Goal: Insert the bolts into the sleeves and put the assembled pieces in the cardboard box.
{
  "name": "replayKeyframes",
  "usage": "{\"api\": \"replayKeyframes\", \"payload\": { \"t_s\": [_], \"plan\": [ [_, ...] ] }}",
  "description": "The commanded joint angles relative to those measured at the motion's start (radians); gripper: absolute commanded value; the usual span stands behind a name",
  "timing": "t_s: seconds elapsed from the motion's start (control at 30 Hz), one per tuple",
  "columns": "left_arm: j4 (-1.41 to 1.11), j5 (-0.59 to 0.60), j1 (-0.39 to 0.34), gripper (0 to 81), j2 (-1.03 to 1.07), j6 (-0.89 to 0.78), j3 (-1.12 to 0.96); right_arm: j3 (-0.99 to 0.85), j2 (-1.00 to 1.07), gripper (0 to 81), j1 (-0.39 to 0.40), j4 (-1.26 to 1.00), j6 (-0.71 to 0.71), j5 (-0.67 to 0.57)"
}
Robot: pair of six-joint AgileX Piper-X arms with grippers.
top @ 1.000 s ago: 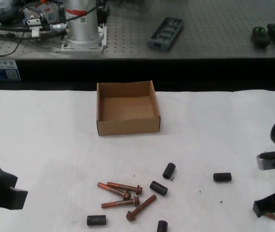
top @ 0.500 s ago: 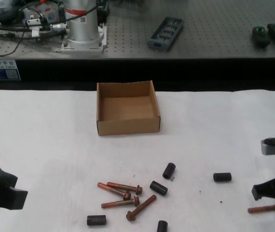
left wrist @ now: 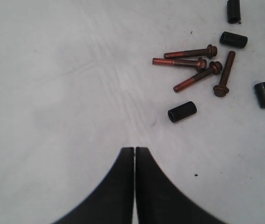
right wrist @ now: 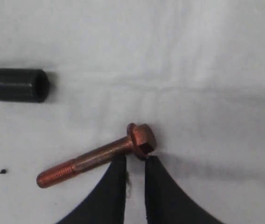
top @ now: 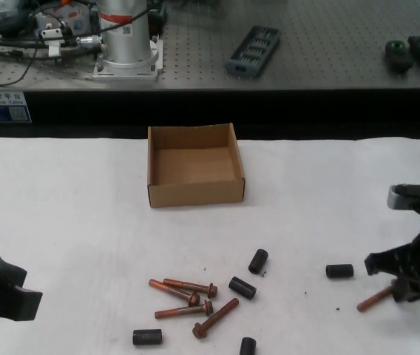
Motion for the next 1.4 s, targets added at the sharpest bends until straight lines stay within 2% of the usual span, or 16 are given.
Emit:
{"api": "replayKeyframes", "payload": {
  "t_s": [0.0,0.37,0.5,0.87,1.17,1.37],
  "plan": [
    [-0.003,0.000,-0.005,0.6,0.000,0.022,-0.008,-0.002,0.011,11.5,-0.008,-0.016,-0.003,-0.029],
    [0.025,0.000,-0.005,0.6,0.000,0.022,-0.008,-0.005,0.072,11.5,-0.008,-0.112,0.052,-0.238],
    [0.025,0.000,-0.005,0.6,0.000,0.022,-0.008,-0.018,0.072,11.5,-0.005,-0.162,0.117,-0.292],
    [0.025,0.000,-0.005,0.6,0.000,0.022,-0.008,-0.023,0.072,11.5,0.009,-0.105,0.196,-0.303],
    [0.025,0.000,-0.005,0.6,0.000,0.022,-0.008,-0.023,0.072,11.5,0.113,-0.121,0.352,-0.172],
    [0.025,0.000,-0.005,0.6,0.000,0.022,-0.008,-0.023,0.072,11.5,0.146,-0.188,0.471,-0.143]
  ]
}}
